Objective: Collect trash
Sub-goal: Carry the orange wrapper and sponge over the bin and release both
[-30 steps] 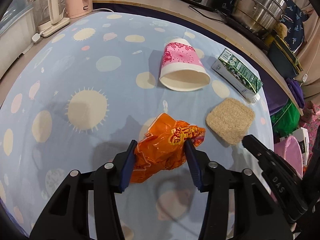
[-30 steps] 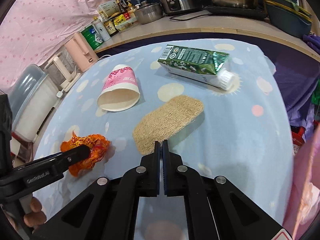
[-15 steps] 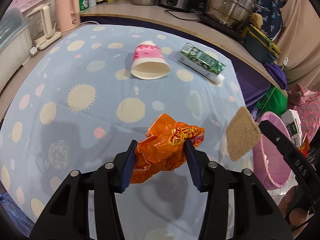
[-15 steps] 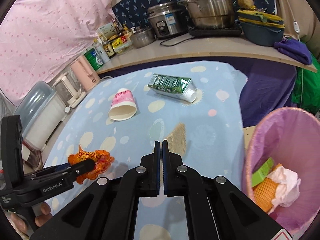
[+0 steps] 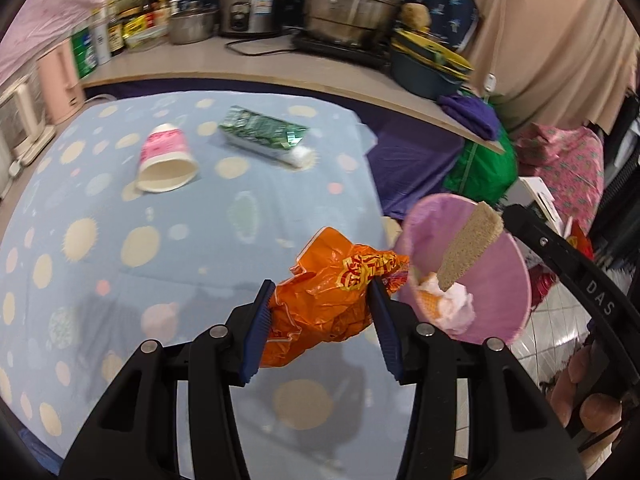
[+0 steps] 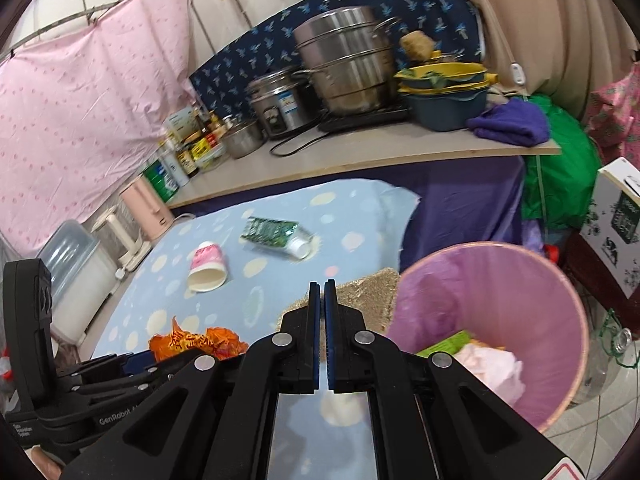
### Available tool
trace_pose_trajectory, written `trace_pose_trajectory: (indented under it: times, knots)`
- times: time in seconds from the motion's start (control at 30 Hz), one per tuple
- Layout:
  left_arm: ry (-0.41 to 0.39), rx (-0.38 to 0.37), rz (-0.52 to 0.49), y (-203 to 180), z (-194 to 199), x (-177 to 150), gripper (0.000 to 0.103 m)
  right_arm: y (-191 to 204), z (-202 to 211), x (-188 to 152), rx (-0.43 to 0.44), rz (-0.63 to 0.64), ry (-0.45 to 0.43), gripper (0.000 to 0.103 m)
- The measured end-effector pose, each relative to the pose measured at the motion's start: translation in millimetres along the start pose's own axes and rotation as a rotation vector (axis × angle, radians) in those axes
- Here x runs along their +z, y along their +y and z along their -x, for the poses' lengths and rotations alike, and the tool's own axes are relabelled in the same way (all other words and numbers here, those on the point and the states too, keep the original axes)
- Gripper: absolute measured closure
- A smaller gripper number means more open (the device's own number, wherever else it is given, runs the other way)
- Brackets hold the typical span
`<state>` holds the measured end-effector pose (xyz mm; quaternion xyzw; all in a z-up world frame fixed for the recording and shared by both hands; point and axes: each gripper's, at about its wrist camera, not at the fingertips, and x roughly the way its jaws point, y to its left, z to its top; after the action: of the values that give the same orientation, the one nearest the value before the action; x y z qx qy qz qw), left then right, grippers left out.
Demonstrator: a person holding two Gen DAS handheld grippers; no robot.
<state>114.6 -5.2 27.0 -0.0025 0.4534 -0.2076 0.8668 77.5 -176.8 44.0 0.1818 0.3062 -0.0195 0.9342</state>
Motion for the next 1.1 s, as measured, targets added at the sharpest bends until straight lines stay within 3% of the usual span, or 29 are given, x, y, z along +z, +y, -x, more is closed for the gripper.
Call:
trace_pose_trajectory:
  times: [0.23,0.5,1.1]
  knots:
    - [-0.003,-0.054,-0.099,-59,-12,7,0.058,-44,19,3,-0.066,-0.052,-0.040,0.100]
    - [0.016,-0.084,-0.164,-100,-28,8,0.058,-80,26,-1,-0.105,-0.106,-0.048,0.100]
    - [0.051,-0.076,-0.210,-130,-54,10,0.058,-113,23,-5,-0.134,-0.158,-0.041,0.100]
